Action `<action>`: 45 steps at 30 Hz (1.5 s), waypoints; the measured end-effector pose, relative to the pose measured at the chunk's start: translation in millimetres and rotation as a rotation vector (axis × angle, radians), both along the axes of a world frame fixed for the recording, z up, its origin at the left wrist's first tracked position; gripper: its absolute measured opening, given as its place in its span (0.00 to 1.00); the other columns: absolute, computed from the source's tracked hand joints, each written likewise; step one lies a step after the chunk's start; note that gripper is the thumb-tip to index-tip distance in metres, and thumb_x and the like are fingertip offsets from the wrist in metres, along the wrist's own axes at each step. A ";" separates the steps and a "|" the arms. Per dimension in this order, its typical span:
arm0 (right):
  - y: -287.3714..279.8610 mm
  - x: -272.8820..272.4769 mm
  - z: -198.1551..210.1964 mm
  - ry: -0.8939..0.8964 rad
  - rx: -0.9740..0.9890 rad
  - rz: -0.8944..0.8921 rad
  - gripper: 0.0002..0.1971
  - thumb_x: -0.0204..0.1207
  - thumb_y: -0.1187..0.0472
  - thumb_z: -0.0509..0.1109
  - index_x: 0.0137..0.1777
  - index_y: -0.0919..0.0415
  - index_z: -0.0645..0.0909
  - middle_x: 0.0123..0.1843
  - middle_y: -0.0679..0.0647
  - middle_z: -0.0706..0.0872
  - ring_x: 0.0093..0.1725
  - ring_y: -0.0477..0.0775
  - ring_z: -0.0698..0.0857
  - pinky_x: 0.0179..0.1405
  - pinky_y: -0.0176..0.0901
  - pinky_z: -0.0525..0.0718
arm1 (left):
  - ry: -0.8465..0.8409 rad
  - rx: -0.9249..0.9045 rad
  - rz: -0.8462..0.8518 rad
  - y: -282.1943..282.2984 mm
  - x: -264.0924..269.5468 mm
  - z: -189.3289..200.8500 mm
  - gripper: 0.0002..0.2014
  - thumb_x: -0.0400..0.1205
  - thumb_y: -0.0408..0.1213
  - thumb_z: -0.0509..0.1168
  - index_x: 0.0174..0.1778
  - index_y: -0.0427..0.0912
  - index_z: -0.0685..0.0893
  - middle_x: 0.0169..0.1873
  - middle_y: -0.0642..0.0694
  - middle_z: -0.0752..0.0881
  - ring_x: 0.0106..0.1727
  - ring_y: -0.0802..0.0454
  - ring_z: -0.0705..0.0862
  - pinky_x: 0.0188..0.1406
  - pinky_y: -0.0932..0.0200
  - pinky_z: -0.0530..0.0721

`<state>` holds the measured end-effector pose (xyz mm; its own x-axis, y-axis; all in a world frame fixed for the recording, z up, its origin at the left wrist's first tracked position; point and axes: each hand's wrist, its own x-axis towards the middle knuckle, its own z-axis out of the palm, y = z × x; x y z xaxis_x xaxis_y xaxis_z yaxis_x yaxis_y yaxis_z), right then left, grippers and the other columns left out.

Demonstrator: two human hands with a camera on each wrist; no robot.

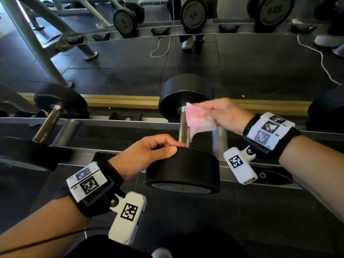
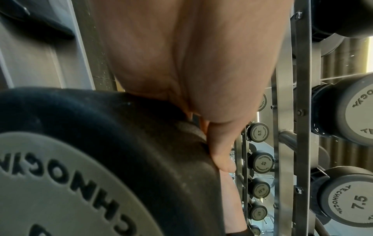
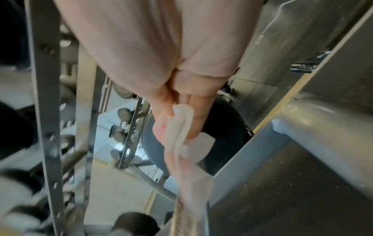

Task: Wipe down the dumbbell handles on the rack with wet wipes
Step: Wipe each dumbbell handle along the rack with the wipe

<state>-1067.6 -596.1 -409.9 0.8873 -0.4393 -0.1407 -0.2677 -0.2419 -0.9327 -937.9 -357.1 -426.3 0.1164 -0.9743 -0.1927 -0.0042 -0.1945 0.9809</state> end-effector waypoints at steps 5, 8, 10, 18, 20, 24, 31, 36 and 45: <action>21.0 -3.7 -11.7 0.226 -0.346 0.260 0.18 0.87 0.63 0.60 0.71 0.47 0.82 0.65 0.51 0.87 0.64 0.52 0.84 0.65 0.42 0.77 | 0.003 0.018 0.000 -1.2 0.1 -0.7 0.13 0.84 0.47 0.67 0.63 0.50 0.87 0.58 0.46 0.89 0.59 0.51 0.88 0.56 0.59 0.85; 25.2 -10.6 -5.4 0.255 -0.248 0.258 0.15 0.87 0.58 0.62 0.66 0.41 0.85 0.64 0.44 0.87 0.66 0.50 0.84 0.69 0.42 0.77 | 0.012 0.035 -0.005 -1.7 1.0 0.0 0.12 0.84 0.46 0.67 0.61 0.52 0.87 0.58 0.45 0.89 0.60 0.50 0.88 0.58 0.55 0.84; 27.7 -8.7 -4.7 0.276 -0.173 0.243 0.15 0.85 0.64 0.63 0.64 0.50 0.87 0.61 0.53 0.90 0.64 0.56 0.86 0.63 0.36 0.78 | 0.026 0.048 0.001 -2.8 -0.5 1.1 0.11 0.82 0.46 0.68 0.59 0.54 0.89 0.57 0.43 0.89 0.59 0.50 0.87 0.60 0.54 0.83; 33.4 -27.4 50.5 0.522 0.007 0.242 0.12 0.84 0.65 0.65 0.61 0.63 0.88 0.62 0.63 0.88 0.61 0.59 0.85 0.67 0.50 0.80 | 0.075 0.279 0.082 -11.3 -6.5 38.1 0.12 0.80 0.27 0.70 0.58 0.44 0.89 0.54 0.49 0.92 0.57 0.57 0.88 0.63 0.61 0.83; 27.6 -37.6 78.8 0.478 0.066 0.076 0.13 0.85 0.68 0.63 0.64 0.65 0.86 0.60 0.62 0.88 0.55 0.56 0.86 0.56 0.45 0.84 | 0.020 0.347 0.146 -15.9 -7.0 60.0 0.15 0.79 0.24 0.71 0.60 0.38 0.89 0.56 0.42 0.91 0.55 0.56 0.88 0.66 0.59 0.83; 32.8 -51.7 150.1 0.311 0.260 -0.211 0.08 0.79 0.74 0.68 0.55 0.64 0.83 0.44 0.56 0.85 0.37 0.47 0.87 0.32 0.34 0.83 | -0.026 0.356 0.282 -24.9 -8.8 128.5 0.13 0.81 0.26 0.71 0.61 0.36 0.87 0.55 0.40 0.89 0.42 0.69 0.87 0.48 0.76 0.82; 59.5 -52.0 325.4 0.207 0.285 -0.307 0.10 0.79 0.78 0.64 0.48 0.63 0.80 0.38 0.57 0.81 0.37 0.55 0.80 0.29 0.36 0.81 | 0.004 0.268 0.262 -39.6 -23.5 307.3 0.17 0.85 0.27 0.66 0.71 0.34 0.82 0.64 0.40 0.86 0.60 0.56 0.84 0.60 0.71 0.78; 76.9 -60.4 446.8 0.147 0.247 -0.380 0.08 0.82 0.73 0.62 0.53 0.64 0.81 0.45 0.56 0.82 0.44 0.53 0.81 0.40 0.44 0.80 | 0.104 0.203 0.249 -35.1 -36.8 421.0 0.14 0.84 0.31 0.69 0.65 0.43 0.86 0.59 0.46 0.90 0.59 0.58 0.88 0.57 0.68 0.84; 74.3 -84.9 530.5 0.087 0.132 -0.406 0.06 0.82 0.63 0.68 0.57 0.63 0.81 0.53 0.59 0.85 0.57 0.64 0.84 0.61 0.61 0.83 | -0.034 0.130 0.265 -61.3 -47.8 517.8 0.05 0.80 0.35 0.73 0.47 0.37 0.89 0.43 0.41 0.88 0.46 0.48 0.84 0.61 0.42 0.83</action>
<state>-1152.4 -521.8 120.6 0.6286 -0.7231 -0.2862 -0.3957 0.0195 -0.9182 -985.6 -418.4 91.4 0.3720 -0.8764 -0.3059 0.0307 -0.3177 0.9477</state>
